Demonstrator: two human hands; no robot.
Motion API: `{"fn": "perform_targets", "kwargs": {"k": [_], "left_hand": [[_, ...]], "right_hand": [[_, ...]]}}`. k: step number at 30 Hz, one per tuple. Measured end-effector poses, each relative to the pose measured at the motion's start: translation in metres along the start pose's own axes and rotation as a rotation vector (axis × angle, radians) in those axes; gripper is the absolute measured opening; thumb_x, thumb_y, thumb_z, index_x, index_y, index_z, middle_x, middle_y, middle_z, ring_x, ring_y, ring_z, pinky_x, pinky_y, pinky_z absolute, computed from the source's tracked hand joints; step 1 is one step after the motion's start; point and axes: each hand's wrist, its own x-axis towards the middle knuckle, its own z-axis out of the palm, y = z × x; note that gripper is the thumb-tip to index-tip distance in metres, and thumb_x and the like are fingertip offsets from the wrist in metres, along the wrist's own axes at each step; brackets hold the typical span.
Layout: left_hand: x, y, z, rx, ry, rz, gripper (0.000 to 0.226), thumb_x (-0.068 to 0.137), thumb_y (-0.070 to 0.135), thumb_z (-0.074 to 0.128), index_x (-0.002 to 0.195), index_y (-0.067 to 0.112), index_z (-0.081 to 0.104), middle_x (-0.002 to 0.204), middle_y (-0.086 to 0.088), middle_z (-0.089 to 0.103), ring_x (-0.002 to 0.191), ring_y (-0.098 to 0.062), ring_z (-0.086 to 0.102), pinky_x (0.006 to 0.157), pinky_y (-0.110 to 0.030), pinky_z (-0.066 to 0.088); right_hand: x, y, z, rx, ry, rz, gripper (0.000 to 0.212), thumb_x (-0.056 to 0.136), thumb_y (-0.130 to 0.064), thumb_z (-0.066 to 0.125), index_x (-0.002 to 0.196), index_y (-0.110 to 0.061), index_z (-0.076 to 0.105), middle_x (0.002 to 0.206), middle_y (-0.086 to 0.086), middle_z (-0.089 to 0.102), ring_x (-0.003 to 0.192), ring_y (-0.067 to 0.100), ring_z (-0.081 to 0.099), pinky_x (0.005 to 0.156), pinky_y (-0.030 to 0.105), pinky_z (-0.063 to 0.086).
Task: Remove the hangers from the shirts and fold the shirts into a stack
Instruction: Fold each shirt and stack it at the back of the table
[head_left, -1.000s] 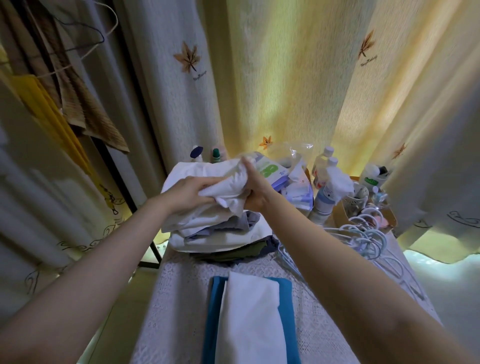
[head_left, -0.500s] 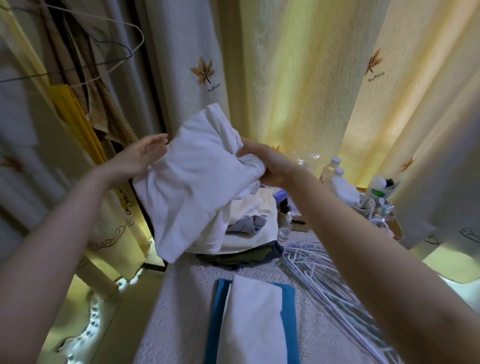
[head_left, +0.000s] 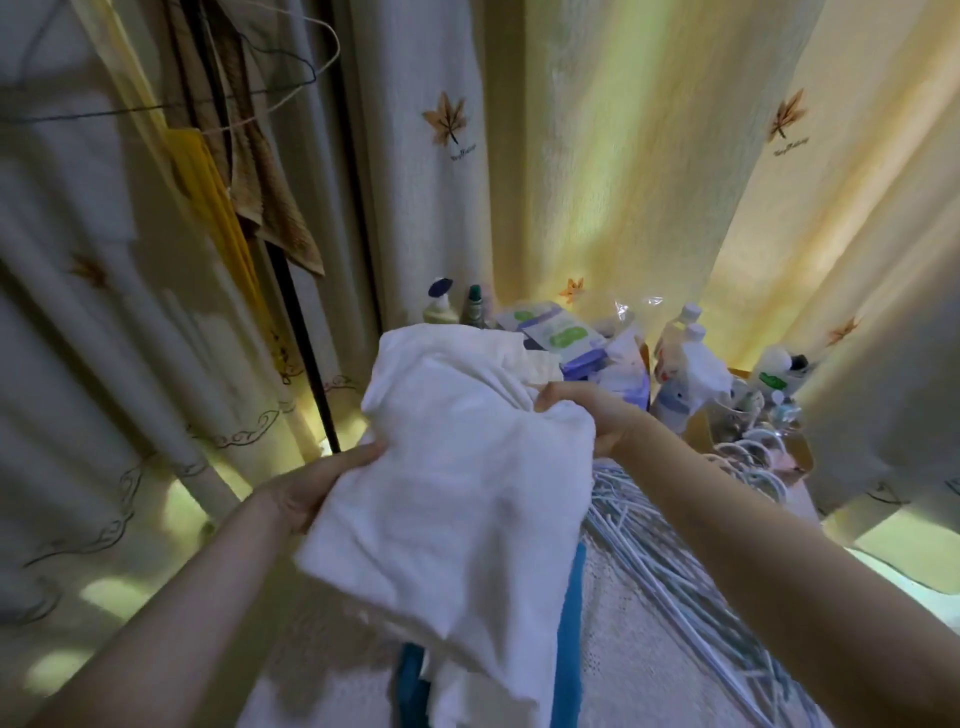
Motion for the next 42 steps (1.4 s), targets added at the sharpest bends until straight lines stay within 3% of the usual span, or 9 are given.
{"fn": "perform_targets", "kwargs": {"k": [3,7,12,18,21,24,28,33,42], "left_hand": [[0.002,-0.048,0.019,-0.09,-0.021,-0.024,0.074,0.053,0.031,0.092,0.119,0.013,0.064,0.116,-0.017,0.067,0.1,-0.031,0.068,0.071,-0.035,0.058],[0.017,-0.092,0.032,-0.022,0.081,-0.149,0.04,0.072,0.04,0.08,0.103,0.017,0.075,0.11,-0.013,0.071,0.099,-0.027,0.069,0.072,-0.034,0.058],[0.054,-0.162,0.032,0.536,0.399,-0.028,0.007,0.091,0.024,0.063,0.093,0.024,0.056,0.102,-0.006,0.066,0.099,-0.022,0.061,0.082,-0.037,0.05],[0.063,-0.177,0.041,0.576,0.36,-0.036,0.081,0.084,0.044,0.066,0.146,0.024,0.019,0.129,0.011,0.039,0.118,-0.007,0.04,0.096,-0.022,0.033],[0.066,-0.18,0.047,0.577,0.359,-0.038,0.085,0.087,0.037,0.064,0.15,0.015,0.011,0.142,0.003,0.036,0.128,-0.01,0.036,0.103,-0.022,0.029],[0.068,-0.181,0.045,0.528,0.41,-0.084,0.082,0.085,0.038,0.067,0.147,0.009,0.021,0.143,-0.005,0.042,0.125,-0.018,0.045,0.102,-0.025,0.036],[0.064,-0.175,0.046,0.567,0.361,-0.256,0.066,0.082,0.055,0.062,0.131,0.012,0.051,0.128,-0.006,0.059,0.095,-0.012,0.053,0.071,-0.016,0.043],[0.065,-0.175,0.038,0.574,0.252,-0.242,0.063,0.082,0.061,0.058,0.128,0.019,0.055,0.128,-0.003,0.061,0.11,-0.018,0.057,0.091,-0.026,0.046],[0.061,-0.186,0.048,0.448,0.337,-0.028,0.101,0.079,0.05,0.068,0.151,0.021,0.004,0.142,0.005,0.039,0.123,-0.012,0.042,0.099,-0.026,0.031]], "right_hand": [[-0.002,0.048,-0.027,0.024,0.028,0.138,0.073,0.07,-0.007,0.048,0.137,0.015,0.029,0.138,0.034,0.038,0.094,0.036,0.046,0.085,0.032,0.035],[0.005,0.09,-0.056,0.041,0.122,0.194,0.035,0.096,-0.03,0.046,0.125,-0.012,0.056,0.126,0.012,0.06,0.111,0.027,0.058,0.098,0.038,0.045],[-0.011,0.179,-0.064,-0.105,0.708,0.401,0.059,0.092,-0.057,0.044,0.136,-0.019,0.038,0.125,0.01,0.047,0.092,0.027,0.054,0.078,0.036,0.047],[-0.027,0.249,-0.015,-0.178,0.673,0.252,0.073,0.091,-0.047,0.053,0.148,-0.021,0.016,0.123,0.001,0.055,0.103,0.017,0.058,0.079,0.025,0.052],[-0.025,0.253,-0.002,-0.162,0.711,0.162,0.081,0.089,-0.043,0.058,0.151,-0.022,0.01,0.149,0.001,0.034,0.131,0.022,0.042,0.109,0.039,0.036],[-0.022,0.254,-0.003,-0.127,0.723,0.196,0.086,0.087,-0.048,0.059,0.15,-0.023,0.007,0.15,0.004,0.034,0.13,0.026,0.043,0.11,0.044,0.036],[-0.016,0.25,-0.015,-0.032,0.75,0.331,0.088,0.083,-0.058,0.057,0.145,-0.013,0.014,0.135,0.011,0.048,0.112,0.028,0.057,0.1,0.044,0.046],[-0.009,0.253,-0.008,-0.091,0.744,0.27,0.087,0.08,-0.059,0.061,0.144,-0.023,0.014,0.136,0.004,0.046,0.113,0.025,0.054,0.099,0.043,0.047],[-0.02,0.253,0.004,-0.227,0.729,0.112,0.088,0.083,-0.053,0.058,0.142,-0.053,-0.006,0.152,-0.014,0.02,0.131,0.02,0.04,0.106,0.04,0.039]]}}
